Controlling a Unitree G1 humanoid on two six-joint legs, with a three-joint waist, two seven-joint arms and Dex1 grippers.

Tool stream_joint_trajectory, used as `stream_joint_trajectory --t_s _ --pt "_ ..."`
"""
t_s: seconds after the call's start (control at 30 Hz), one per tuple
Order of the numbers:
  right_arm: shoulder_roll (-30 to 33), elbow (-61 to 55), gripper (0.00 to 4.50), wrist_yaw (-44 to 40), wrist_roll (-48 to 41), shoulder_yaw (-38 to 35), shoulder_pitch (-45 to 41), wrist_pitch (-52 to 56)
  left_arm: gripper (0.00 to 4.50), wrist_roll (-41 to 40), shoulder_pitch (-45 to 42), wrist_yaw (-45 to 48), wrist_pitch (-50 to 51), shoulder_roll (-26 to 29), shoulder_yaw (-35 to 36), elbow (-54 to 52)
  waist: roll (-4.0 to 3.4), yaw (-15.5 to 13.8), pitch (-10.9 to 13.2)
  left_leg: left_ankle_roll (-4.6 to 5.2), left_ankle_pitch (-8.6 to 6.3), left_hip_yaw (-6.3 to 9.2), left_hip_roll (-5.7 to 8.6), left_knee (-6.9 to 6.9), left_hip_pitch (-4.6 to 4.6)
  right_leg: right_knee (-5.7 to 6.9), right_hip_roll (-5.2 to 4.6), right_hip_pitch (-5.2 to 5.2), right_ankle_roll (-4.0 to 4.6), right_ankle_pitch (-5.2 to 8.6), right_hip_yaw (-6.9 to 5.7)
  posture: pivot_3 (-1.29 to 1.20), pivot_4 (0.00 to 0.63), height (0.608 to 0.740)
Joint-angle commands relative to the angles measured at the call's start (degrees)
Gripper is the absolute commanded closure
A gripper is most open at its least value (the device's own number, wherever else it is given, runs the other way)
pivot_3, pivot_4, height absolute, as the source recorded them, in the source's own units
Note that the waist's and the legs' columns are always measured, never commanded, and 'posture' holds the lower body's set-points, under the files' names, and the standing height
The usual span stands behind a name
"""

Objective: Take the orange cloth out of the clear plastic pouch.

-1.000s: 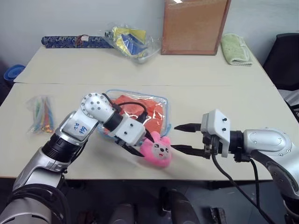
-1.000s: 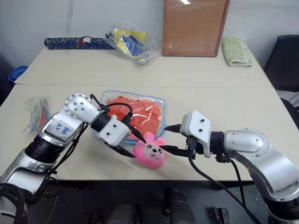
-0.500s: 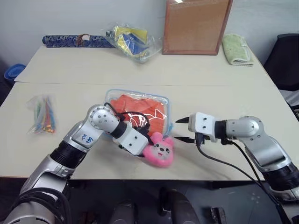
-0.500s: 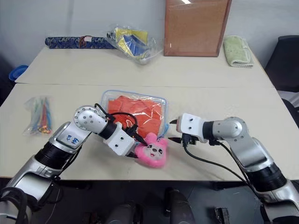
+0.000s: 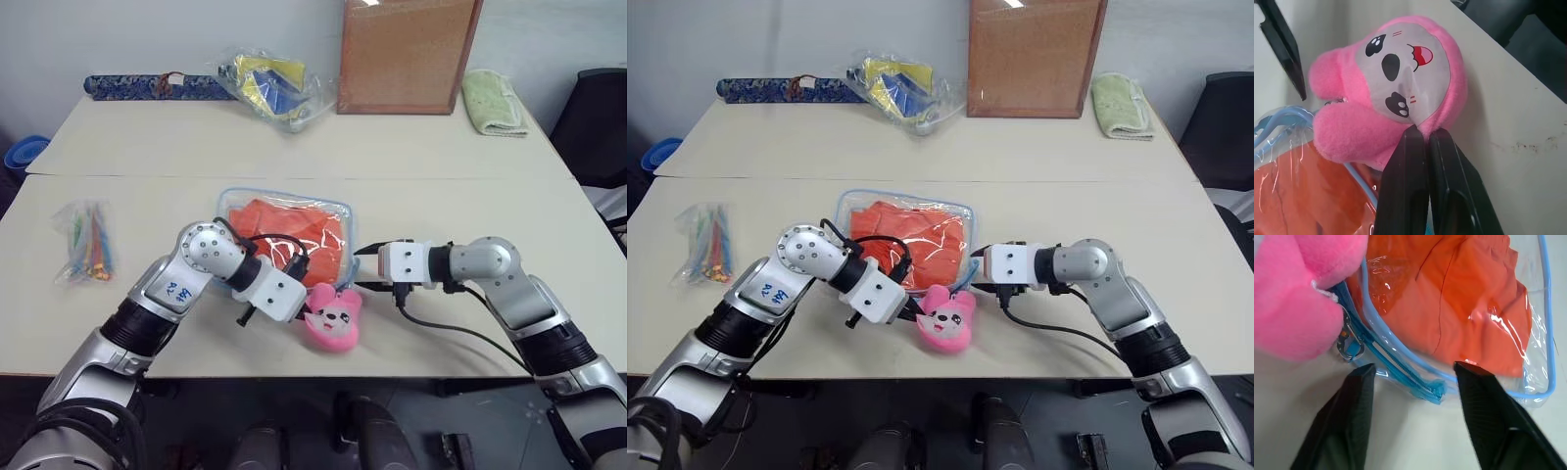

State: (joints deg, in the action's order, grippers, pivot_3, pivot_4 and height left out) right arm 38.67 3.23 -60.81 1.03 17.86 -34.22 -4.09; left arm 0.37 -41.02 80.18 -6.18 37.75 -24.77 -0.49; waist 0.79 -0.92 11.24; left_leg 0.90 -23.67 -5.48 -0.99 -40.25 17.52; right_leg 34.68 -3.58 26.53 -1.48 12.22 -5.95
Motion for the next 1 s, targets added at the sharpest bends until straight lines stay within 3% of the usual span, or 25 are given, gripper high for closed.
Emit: stream_joint_trajectory --t_s 0.03,0.07,0.47,0.6,0.73,1.0 --pt "-1.6 0.1 3.2 -0.3 0.5 0.3 -1.7 -1.7 4.5 -0.7 0.5 0.1 0.3 0.2 0.6 -2.4 0.0 0.1 0.0 0.0 0.0 0.0 0.0 0.0 0.0 0.0 0.0 0.0 0.0 0.0 0.0 0.0 0.15 0.74" --pt "-2.1 0.4 3.5 -0.3 0.8 0.6 -1.9 -1.8 4.5 -0.6 0.5 0.0 0.4 0.2 0.6 -2.5 0.0 0.2 0.0 0.0 0.0 0.01 0.0 0.0 0.0 0.0 -0.01 0.0 0.0 0.0 -0.01 0.0 0.15 0.74" --pt "-5.0 4.0 3.5 -1.0 3.0 2.3 -2.8 -4.8 4.5 1.7 1.0 -2.3 0.1 -0.1 0.3 -2.2 -0.01 0.8 0.0 -0.02 0.01 0.01 0.0 -0.03 0.0 0.03 -0.04 0.0 0.01 0.0 -0.01 0.0 0.15 0.74" --pt "-5.4 4.4 4.38 -1.9 2.6 1.9 -3.1 -5.6 4.5 1.7 1.5 -2.8 0.4 0.2 0.7 -2.2 -0.01 0.9 0.0 -0.03 0.02 0.01 -0.01 -0.03 -0.01 0.06 -0.04 0.0 0.01 0.0 -0.01 0.0 0.15 0.74" --pt "-3.6 4.8 4.47 -2.9 2.7 0.8 -2.9 -7.4 4.5 0.7 2.1 -3.0 1.4 1.2 2.1 -2.2 -0.01 0.9 0.0 -0.03 0.02 0.02 0.0 -0.03 -0.01 0.06 -0.06 0.0 0.01 0.0 -0.01 0.0 0.15 0.74" --pt "7.2 5.8 4.47 -5.3 0.9 -5.0 -0.9 -14.5 4.5 -5.1 4.2 -2.8 10.3 9.2 11.4 -0.4 -0.03 0.9 0.0 -0.04 0.01 0.04 -0.02 -0.04 0.0 0.05 -0.07 0.02 0.02 0.01 -0.03 0.0 0.15 0.74"
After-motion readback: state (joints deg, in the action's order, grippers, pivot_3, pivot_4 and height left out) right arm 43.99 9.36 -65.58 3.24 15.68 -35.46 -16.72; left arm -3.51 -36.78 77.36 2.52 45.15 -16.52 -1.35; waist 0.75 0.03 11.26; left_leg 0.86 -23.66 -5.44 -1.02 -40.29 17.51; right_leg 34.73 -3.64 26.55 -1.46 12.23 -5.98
